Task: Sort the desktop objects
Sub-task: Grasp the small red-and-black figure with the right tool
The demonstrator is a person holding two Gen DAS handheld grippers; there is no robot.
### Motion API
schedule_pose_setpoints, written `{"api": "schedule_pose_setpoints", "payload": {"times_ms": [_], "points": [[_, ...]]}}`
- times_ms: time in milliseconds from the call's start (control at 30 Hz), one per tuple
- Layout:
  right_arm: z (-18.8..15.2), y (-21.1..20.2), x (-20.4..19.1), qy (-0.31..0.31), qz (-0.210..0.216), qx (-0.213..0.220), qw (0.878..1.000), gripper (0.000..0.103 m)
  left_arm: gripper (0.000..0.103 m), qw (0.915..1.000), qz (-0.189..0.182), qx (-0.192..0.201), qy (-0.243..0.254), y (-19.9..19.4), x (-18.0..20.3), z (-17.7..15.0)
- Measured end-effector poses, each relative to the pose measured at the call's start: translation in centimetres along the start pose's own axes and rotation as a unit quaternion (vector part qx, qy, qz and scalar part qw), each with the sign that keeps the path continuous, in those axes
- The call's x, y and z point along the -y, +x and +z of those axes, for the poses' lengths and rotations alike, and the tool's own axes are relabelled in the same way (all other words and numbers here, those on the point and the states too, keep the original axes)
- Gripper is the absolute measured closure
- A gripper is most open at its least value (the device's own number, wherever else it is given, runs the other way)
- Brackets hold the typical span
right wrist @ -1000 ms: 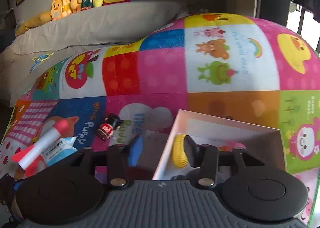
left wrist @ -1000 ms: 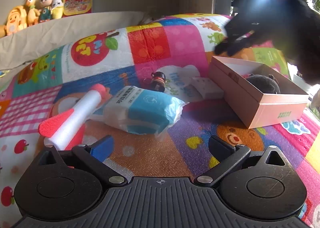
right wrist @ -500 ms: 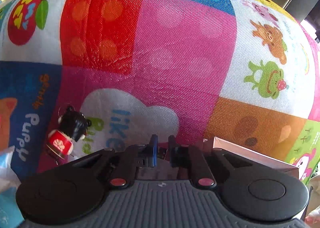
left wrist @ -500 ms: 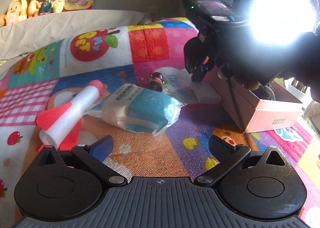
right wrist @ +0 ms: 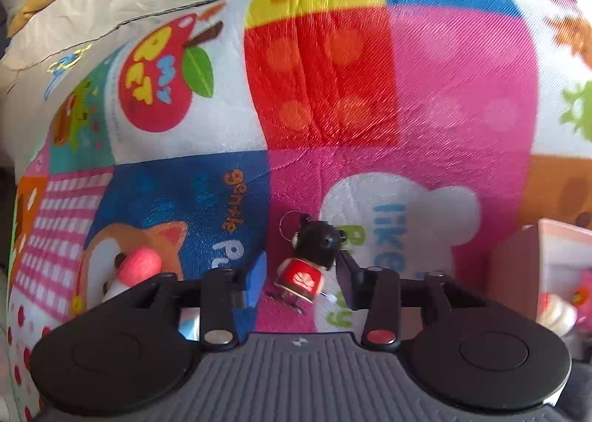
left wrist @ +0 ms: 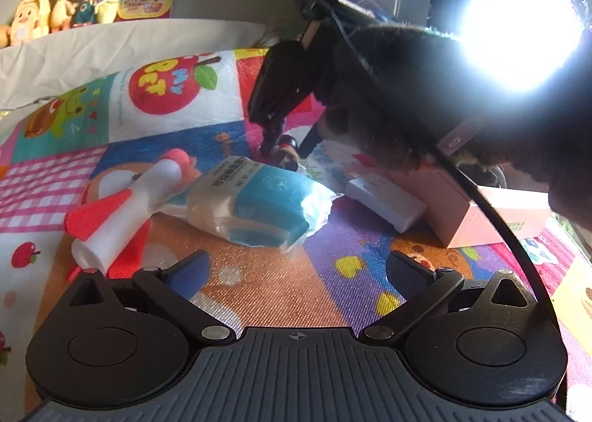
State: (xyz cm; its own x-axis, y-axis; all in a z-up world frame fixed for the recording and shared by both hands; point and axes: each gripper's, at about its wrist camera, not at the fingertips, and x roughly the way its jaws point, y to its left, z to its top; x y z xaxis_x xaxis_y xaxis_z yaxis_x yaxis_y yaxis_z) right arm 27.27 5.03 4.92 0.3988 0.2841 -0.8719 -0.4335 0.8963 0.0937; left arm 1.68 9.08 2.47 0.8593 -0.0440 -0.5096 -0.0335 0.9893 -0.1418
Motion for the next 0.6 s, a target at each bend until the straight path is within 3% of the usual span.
{"api": "schedule_pose_setpoints", "payload": {"times_ms": [67, 333, 367, 467, 600], "points": [[-0.4, -0.1, 0.0, -0.015, 0.001, -0.005, 1.000, 0.074, 0.000, 1.0000, -0.002, 0.004, 0.000, -0.1, 0.0, -0.1], [-5.6, -11.5, 2.3, -0.079, 0.096, -0.002, 0.992, 0.073, 0.000, 0.9995, -0.016, 0.019, 0.018, -0.6, 0.6, -0.2], [-6.1, -12.8, 2.6, -0.089, 0.103, 0.006, 0.991, 0.069, 0.000, 0.9993, -0.021, 0.018, 0.024, -0.7, 0.9, -0.3], [-6.8, -13.9, 2.6, -0.124, 0.062, 0.045, 0.989, 0.055, 0.000, 0.9987, -0.036, 0.003, 0.036, -0.7, 1.9, -0.5], [-6.0, -9.7, 2.9, -0.136, -0.010, 0.011, 0.991, 0.055, 0.000, 0.9983, -0.027, 0.008, 0.051, -0.9, 2.7, -0.8]]}}
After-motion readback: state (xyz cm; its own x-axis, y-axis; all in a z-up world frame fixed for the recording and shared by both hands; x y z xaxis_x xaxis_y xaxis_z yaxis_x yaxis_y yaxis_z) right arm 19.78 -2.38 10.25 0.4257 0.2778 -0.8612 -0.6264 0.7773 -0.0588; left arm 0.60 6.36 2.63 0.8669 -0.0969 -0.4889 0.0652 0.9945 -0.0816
